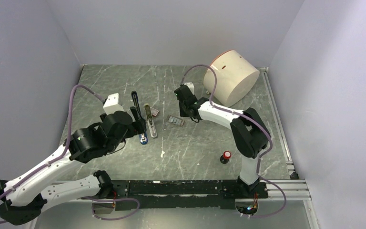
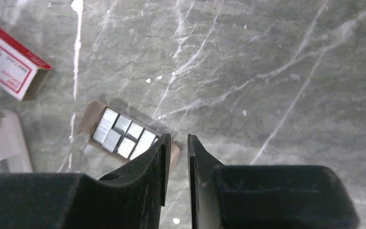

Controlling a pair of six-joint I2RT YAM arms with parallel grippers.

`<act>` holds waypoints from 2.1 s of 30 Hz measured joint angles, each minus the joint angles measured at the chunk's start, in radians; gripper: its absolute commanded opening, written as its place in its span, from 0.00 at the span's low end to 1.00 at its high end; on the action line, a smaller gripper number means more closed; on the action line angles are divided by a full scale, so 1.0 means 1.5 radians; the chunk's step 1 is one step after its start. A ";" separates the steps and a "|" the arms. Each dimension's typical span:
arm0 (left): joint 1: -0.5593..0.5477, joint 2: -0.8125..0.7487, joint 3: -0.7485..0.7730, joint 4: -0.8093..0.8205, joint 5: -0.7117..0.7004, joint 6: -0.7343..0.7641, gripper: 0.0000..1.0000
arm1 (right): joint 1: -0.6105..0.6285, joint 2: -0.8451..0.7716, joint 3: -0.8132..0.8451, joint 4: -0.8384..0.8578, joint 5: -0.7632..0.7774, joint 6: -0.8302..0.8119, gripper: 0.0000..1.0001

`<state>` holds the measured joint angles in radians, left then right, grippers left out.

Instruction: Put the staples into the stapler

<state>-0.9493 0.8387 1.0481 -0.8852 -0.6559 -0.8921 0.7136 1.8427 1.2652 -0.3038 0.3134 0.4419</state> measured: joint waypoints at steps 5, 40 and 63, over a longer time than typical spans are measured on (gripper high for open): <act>0.000 0.004 -0.006 0.012 0.009 -0.003 0.95 | -0.021 0.061 0.026 0.000 -0.033 -0.020 0.24; 0.000 0.039 -0.027 0.076 0.010 0.064 0.96 | -0.011 0.065 0.011 -0.059 -0.135 -0.033 0.44; 0.000 0.039 -0.032 0.079 0.017 0.062 0.96 | 0.049 0.057 0.084 -0.066 -0.107 -0.082 0.35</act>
<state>-0.9493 0.8970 1.0008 -0.7673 -0.6300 -0.7998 0.7876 1.9285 1.3918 -0.4023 0.1535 0.3187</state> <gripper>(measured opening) 0.961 0.342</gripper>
